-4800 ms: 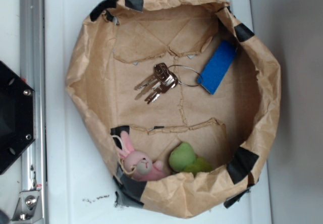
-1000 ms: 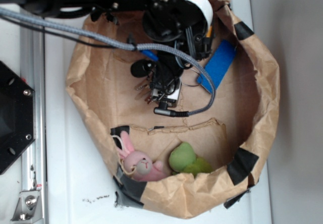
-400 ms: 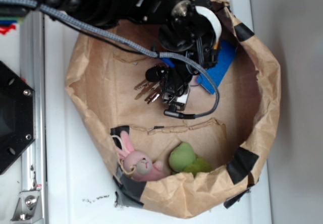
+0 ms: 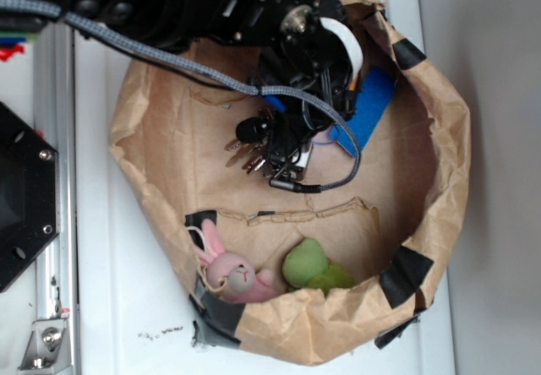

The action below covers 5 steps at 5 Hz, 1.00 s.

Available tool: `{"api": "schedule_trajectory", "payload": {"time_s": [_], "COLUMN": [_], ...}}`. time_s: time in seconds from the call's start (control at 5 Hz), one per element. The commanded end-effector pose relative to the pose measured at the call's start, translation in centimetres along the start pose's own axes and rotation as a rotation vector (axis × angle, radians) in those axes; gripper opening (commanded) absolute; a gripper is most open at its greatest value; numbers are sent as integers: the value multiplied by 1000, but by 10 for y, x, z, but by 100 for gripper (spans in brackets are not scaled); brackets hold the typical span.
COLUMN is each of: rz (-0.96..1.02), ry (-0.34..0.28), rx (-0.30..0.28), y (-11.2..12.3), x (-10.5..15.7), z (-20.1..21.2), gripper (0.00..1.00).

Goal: Grab the silver keys.

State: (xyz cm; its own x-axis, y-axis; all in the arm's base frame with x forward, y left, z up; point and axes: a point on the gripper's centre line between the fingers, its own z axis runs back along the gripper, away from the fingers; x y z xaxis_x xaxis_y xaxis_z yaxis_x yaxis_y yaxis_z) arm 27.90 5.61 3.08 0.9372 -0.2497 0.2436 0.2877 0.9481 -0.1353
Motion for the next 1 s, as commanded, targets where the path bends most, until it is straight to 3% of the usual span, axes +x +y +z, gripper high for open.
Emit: {"api": "schedule_trajectory", "payload": {"time_s": [0.0,0.4,0.8], "rz": [-11,3,31], "ry": [-32,-34,-17], "rx": [39,21,39], "y": [-3,-6,-6], "x": [12,13,15], "z": [26,49,59], "gripper": [0,0,0]}}
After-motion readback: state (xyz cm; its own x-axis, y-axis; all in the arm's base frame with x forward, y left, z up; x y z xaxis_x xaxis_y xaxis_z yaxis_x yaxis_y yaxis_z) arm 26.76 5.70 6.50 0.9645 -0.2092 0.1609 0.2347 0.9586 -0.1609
